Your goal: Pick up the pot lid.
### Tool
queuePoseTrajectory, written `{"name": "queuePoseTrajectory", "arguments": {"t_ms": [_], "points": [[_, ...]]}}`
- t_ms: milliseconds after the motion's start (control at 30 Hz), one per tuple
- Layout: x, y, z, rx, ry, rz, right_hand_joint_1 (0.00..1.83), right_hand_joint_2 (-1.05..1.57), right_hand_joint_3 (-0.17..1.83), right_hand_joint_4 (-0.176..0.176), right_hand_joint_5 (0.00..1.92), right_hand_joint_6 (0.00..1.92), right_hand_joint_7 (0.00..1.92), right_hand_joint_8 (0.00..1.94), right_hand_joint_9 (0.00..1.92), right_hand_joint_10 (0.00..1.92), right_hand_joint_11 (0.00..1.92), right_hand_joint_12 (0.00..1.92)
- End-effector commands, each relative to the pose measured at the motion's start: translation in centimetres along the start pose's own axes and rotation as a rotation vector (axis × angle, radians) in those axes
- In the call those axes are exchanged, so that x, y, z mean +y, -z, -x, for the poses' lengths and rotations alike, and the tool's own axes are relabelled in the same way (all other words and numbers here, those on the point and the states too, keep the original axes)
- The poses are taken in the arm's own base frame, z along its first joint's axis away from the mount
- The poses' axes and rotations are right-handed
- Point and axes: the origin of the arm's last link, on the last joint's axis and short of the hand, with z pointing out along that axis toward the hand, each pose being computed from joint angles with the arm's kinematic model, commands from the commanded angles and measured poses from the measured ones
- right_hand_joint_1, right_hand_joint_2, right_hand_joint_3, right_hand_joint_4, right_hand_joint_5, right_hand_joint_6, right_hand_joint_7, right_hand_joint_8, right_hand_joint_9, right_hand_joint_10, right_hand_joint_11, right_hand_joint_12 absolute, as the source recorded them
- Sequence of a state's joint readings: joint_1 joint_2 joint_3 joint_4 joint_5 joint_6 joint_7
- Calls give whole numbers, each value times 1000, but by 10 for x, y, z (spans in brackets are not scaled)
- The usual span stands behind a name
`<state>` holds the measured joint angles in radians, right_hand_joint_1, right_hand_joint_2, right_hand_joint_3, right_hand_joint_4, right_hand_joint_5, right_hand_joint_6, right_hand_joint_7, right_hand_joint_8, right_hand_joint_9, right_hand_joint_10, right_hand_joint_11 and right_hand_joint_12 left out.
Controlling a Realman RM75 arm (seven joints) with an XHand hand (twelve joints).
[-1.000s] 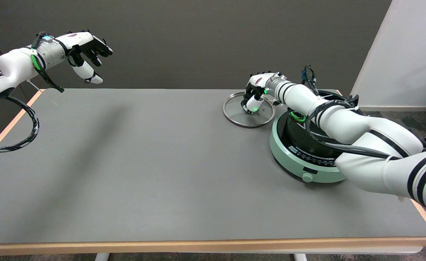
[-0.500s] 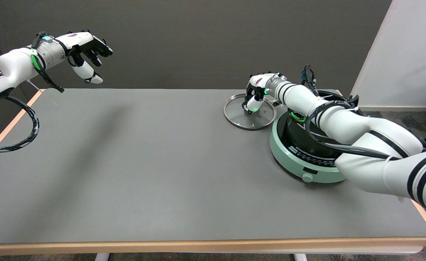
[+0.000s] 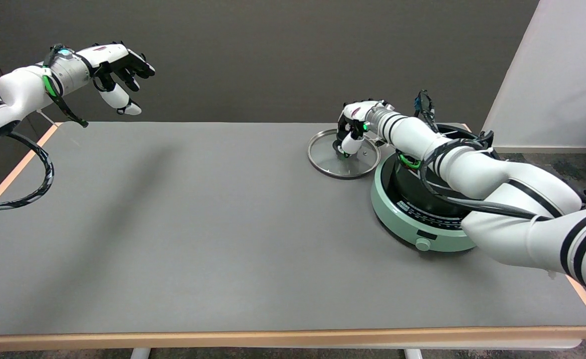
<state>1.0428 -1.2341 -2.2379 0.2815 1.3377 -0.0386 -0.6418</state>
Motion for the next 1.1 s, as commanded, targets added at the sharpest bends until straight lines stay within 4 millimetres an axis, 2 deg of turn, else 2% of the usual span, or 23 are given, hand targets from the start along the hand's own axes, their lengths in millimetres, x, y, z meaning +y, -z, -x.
{"name": "queuePoseTrajectory", "arguments": {"t_ms": [33, 100, 133, 167, 267, 300, 333, 767, 1100], "points": [[-3, 0, 2, -6, 2, -12, 1027, 785, 836, 136, 754, 778, 929, 526, 847, 722, 604, 1255], [-3, 1, 3, -10, 3, -14, 1038, 791, 839, 154, 757, 819, 937, 563, 852, 744, 622, 1301], [-3, 1, 3, -10, 3, -14, 953, 1028, 385, 168, 776, 1229, 933, 597, 854, 769, 625, 1332], [-3, 1, 3, -10, 4, -15, 936, 1077, 290, 170, 780, 1315, 932, 611, 855, 777, 624, 1347], [-3, 1, 4, -13, 5, -16, 935, 1072, 300, 176, 782, 1316, 930, 631, 855, 790, 616, 1386], [-4, 1, 4, -14, 5, -18, 1262, 1038, 269, 166, 766, 960, 888, 1087, 852, 799, 636, 1362], [-4, 1, 4, -15, 5, -19, 1344, 1030, 263, 171, 764, 880, 875, 1206, 850, 804, 650, 1369], [-5, 1, 5, -15, 10, -24, 1344, 1018, 314, 176, 733, 988, 853, 1263, 839, 932, 652, 1493], [-5, 1, 4, -13, 0, -25, 1339, 1014, 352, 176, 690, 1083, 828, 1319, 828, 1087, 557, 1634]]}}
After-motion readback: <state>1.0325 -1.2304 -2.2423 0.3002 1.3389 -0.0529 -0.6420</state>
